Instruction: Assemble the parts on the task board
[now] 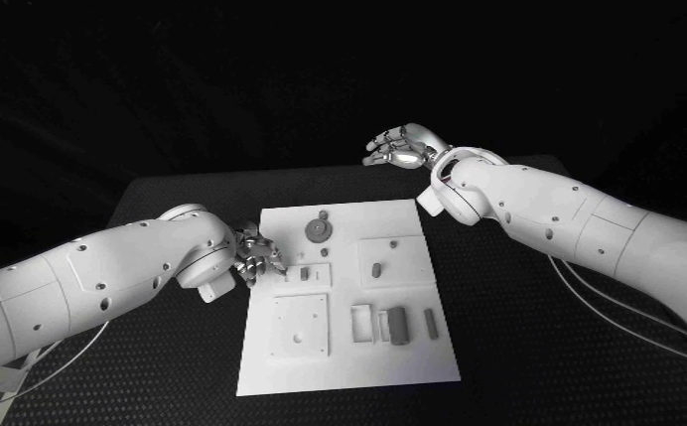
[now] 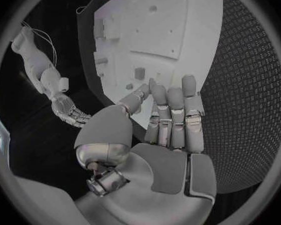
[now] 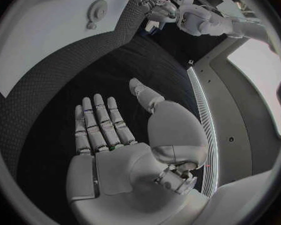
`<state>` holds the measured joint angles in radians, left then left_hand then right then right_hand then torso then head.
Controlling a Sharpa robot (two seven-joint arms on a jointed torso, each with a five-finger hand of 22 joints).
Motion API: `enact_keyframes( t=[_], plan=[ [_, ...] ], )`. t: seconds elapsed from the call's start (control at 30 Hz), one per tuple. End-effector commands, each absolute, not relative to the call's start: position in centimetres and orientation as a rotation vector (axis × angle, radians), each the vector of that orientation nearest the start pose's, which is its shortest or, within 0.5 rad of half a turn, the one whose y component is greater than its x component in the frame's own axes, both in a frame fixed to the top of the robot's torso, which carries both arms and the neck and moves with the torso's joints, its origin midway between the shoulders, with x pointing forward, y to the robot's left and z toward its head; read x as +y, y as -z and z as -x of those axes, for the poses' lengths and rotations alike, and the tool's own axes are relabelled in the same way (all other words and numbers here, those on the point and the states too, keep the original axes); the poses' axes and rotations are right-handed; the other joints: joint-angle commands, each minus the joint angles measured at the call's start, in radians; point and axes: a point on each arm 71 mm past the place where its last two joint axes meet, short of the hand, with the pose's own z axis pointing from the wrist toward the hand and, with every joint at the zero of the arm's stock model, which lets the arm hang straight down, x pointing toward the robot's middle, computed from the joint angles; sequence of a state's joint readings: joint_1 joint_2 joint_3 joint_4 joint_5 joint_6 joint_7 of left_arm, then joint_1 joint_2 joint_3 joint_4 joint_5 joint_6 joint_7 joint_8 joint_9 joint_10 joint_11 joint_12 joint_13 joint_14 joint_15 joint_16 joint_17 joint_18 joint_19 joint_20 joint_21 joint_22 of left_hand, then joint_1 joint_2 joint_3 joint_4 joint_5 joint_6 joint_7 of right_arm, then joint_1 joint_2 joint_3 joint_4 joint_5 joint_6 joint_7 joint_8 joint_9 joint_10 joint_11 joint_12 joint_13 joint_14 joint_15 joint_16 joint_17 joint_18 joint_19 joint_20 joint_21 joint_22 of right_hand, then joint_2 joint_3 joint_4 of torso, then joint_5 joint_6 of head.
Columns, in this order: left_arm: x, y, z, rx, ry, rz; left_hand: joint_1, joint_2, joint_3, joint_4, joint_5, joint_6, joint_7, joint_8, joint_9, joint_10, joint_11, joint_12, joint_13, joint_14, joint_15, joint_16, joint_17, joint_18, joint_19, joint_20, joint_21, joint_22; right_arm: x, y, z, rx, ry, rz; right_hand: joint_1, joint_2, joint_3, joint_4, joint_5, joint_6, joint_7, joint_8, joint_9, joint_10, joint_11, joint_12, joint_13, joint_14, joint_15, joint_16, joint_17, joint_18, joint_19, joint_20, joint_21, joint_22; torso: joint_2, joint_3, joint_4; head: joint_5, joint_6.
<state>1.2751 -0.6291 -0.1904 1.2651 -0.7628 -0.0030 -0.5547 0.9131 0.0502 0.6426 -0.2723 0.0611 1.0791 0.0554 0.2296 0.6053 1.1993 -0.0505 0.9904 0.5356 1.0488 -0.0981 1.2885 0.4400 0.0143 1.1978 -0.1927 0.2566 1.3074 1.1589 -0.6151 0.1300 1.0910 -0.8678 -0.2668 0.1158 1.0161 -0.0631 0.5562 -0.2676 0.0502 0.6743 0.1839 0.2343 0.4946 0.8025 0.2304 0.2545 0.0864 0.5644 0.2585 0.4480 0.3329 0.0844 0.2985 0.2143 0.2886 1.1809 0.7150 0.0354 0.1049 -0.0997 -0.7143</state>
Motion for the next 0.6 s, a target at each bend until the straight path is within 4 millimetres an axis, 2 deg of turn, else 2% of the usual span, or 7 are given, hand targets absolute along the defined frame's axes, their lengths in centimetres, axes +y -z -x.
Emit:
enact_keyframes(
  t=[0.03,0.6],
  plan=[
    [19.11,25.70,-50.87,2.375,0.388,0.519,0.001,0.013,0.004,0.002,0.000,0.021,-0.003,0.099,0.091,0.006,-0.007,-0.005,-0.001,0.004,0.001,-0.003,-0.002,-0.013,0.004,-0.001,-0.001,0.014,-21.46,17.80,-56.77,1.598,-0.989,-0.465,-0.010,-0.001,0.000,0.004,-0.002,-0.003,0.064,0.005,-0.002,0.009,-0.001,-0.004,-0.001,0.008,0.001,-0.004,-0.001,-0.014,0.007,0.002,-0.005,0.002,0.000,0.0000,0.0016,0.000,-0.002],
    [18.52,26.36,-50.88,2.339,0.350,0.475,-0.006,0.009,0.004,0.006,0.000,0.029,-0.008,0.108,0.098,0.017,-0.012,-0.006,-0.004,0.014,-0.001,-0.003,-0.004,-0.012,0.012,-0.003,0.000,0.015,-21.44,17.84,-56.79,1.600,-0.990,-0.465,-0.011,-0.001,0.000,0.005,-0.002,-0.003,0.065,0.005,-0.002,0.011,-0.001,-0.006,-0.003,0.008,0.001,-0.005,-0.002,-0.014,0.007,0.002,-0.007,0.003,0.001,-0.0001,0.0006,0.002,-0.005]
  ],
)
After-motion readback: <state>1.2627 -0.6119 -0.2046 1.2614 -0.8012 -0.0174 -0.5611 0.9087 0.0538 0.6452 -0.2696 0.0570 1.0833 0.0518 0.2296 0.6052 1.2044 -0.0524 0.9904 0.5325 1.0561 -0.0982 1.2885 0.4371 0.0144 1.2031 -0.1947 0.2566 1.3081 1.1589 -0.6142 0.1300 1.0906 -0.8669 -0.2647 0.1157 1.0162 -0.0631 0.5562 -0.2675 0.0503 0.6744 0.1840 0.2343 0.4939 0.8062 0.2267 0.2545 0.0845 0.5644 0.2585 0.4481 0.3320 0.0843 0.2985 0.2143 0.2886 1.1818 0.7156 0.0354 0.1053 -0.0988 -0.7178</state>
